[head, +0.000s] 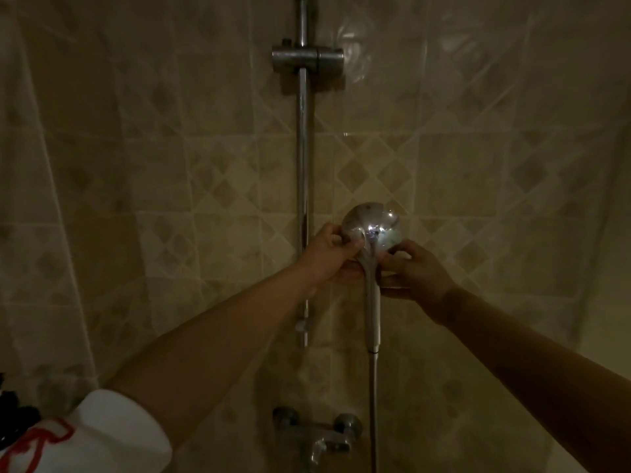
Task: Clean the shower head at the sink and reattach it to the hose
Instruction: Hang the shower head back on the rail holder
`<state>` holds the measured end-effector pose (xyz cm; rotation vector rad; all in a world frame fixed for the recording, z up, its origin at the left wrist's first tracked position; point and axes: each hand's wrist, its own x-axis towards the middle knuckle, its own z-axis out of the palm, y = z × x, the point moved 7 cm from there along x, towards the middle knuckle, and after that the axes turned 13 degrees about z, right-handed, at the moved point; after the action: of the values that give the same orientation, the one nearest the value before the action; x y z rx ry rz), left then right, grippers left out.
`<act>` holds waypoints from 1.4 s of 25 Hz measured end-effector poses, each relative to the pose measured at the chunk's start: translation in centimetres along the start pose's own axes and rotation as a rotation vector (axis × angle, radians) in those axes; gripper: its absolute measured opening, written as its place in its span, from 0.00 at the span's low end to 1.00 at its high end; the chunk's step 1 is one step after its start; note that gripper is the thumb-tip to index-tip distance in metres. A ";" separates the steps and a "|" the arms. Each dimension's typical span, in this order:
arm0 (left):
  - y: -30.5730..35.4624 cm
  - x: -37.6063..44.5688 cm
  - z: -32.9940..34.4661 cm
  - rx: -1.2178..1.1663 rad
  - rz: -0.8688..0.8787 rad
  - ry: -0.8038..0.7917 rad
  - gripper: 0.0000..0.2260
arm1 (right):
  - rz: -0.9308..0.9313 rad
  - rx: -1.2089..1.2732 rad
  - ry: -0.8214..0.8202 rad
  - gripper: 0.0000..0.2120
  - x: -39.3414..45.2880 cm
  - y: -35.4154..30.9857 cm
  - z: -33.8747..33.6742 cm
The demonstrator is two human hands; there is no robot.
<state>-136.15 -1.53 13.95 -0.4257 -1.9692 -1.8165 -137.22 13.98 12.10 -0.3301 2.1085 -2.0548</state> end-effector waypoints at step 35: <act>37.4 14.8 -0.1 1.287 0.885 -0.080 0.21 | -0.603 -0.450 0.333 0.22 0.8 -37.3 0.1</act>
<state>-130.30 1.15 53.66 -0.7133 -2.0276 0.0909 -136.69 12.91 49.43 -0.8255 2.9712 -1.9836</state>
